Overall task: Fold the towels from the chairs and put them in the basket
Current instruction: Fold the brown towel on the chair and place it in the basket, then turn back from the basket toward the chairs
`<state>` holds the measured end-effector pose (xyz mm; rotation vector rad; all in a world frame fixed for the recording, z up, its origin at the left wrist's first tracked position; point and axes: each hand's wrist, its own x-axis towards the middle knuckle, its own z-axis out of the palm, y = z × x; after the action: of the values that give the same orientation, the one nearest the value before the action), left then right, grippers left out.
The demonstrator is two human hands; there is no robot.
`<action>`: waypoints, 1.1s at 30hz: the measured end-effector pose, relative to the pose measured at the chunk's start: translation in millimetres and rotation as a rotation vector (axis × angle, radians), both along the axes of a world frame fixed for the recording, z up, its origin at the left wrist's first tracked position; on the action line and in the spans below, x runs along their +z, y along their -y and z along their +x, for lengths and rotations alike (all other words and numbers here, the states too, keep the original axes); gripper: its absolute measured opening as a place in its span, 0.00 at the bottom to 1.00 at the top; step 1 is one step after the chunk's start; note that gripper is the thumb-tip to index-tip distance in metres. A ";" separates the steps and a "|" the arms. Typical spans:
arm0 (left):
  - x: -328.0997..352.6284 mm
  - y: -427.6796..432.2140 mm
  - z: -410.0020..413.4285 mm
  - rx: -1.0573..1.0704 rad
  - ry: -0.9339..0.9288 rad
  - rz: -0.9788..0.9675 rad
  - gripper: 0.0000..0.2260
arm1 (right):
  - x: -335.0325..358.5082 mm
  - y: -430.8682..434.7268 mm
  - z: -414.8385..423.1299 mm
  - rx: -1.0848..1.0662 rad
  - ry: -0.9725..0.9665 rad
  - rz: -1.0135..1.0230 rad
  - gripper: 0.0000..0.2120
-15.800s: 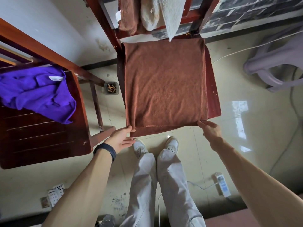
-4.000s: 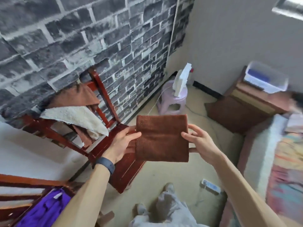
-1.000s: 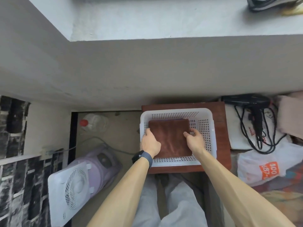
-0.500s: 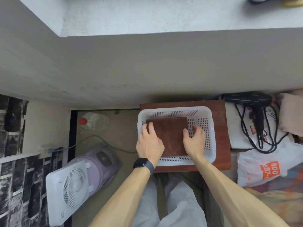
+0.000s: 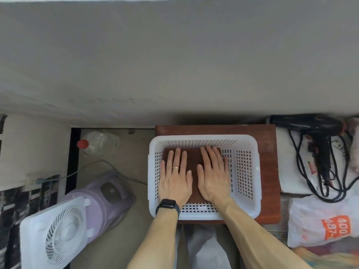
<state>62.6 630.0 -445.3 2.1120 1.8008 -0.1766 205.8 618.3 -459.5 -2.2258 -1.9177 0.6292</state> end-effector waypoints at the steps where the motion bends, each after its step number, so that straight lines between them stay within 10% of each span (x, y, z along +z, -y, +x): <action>1: -1.9 -0.5 1.1 -0.002 -0.013 -0.001 0.27 | -2.4 -0.3 -0.8 -0.005 -0.001 0.001 0.26; 23: 79.4 -4.0 -32.4 -0.194 -0.098 -0.119 0.28 | 93.5 -1.4 0.7 0.078 0.155 -0.074 0.18; 33: 188.8 157.4 -177.7 0.701 0.205 0.043 0.18 | 220.6 27.8 -137.7 0.578 -0.210 -0.251 0.13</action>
<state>-115.1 472.5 -256.5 1.3413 2.2869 0.2501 68.1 590.5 -238.9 -1.6067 -2.4780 1.1830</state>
